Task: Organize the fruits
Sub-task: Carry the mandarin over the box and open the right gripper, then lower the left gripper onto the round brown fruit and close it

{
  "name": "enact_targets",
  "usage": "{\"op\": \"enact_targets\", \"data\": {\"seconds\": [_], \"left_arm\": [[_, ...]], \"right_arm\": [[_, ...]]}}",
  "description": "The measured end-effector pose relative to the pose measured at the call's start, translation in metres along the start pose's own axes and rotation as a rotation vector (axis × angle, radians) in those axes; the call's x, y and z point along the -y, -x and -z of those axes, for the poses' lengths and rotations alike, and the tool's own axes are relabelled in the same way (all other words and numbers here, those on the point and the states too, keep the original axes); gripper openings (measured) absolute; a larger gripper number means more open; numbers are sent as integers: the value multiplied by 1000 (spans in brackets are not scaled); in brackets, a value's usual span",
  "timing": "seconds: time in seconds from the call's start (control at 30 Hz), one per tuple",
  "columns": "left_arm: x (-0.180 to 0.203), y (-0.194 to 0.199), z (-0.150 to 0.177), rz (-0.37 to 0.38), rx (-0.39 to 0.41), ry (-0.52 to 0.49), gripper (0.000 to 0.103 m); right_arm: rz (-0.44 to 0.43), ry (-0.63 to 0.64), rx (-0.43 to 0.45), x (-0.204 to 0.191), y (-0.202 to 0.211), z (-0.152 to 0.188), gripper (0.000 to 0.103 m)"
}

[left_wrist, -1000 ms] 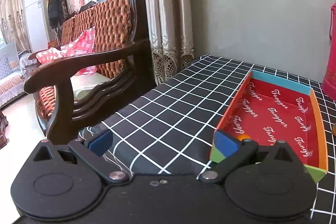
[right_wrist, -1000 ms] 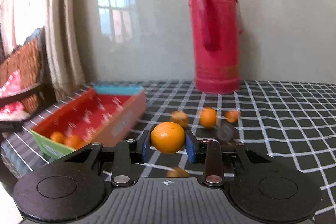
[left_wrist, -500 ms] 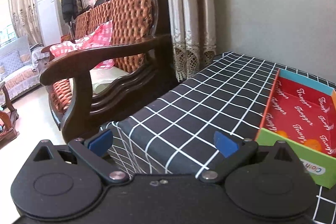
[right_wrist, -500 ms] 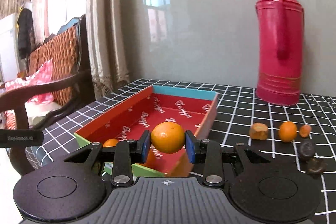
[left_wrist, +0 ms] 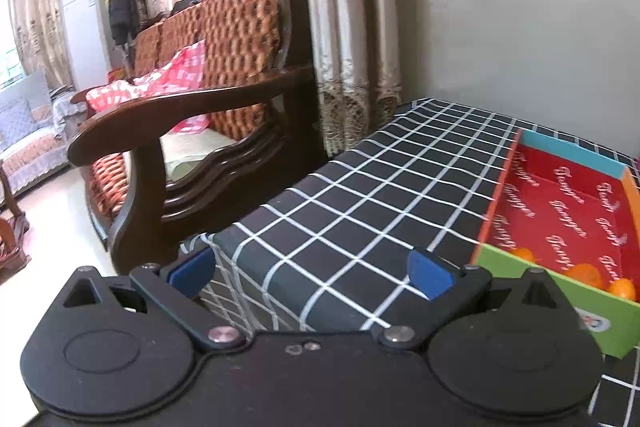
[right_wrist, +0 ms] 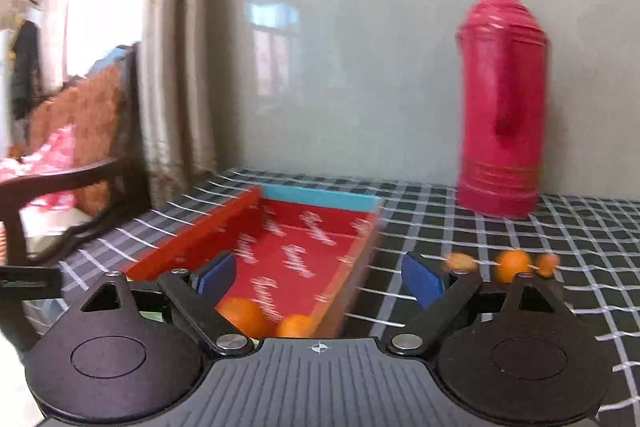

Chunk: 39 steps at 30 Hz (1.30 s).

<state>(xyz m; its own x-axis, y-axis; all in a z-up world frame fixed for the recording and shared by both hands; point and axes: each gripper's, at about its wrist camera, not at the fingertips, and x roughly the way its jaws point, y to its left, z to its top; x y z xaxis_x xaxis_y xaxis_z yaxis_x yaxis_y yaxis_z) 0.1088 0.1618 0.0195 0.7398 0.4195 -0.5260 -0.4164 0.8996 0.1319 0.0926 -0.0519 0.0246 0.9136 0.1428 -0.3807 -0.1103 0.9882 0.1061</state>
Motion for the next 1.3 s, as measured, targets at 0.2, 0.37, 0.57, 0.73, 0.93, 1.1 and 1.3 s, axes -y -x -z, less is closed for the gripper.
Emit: {"op": "enact_targets", "data": {"seconds": [0.2, 0.37, 0.57, 0.73, 0.93, 1.1, 1.3], "left_arm": [[31, 17, 3, 60, 53, -58, 97], [67, 41, 8, 148, 136, -139, 97], [112, 71, 23, 286, 217, -226, 97], [149, 90, 39, 406, 244, -304, 97], [189, 106, 61, 513, 252, -402, 96], [215, 113, 80, 569, 250, -481, 93], [233, 110, 93, 584, 217, -523, 85]], "right_arm": [[207, -46, -66, 37, 5, 0, 103], [373, -47, -67, 71, 18, 2, 103], [537, -54, -71, 110, 37, 10, 103], [675, -53, -65, 139, 54, 19, 103], [817, -29, -68, 164, 66, 28, 103], [947, -31, -14, 183, 91, 36, 103], [985, -98, 0, 206, 110, 37, 103]]}}
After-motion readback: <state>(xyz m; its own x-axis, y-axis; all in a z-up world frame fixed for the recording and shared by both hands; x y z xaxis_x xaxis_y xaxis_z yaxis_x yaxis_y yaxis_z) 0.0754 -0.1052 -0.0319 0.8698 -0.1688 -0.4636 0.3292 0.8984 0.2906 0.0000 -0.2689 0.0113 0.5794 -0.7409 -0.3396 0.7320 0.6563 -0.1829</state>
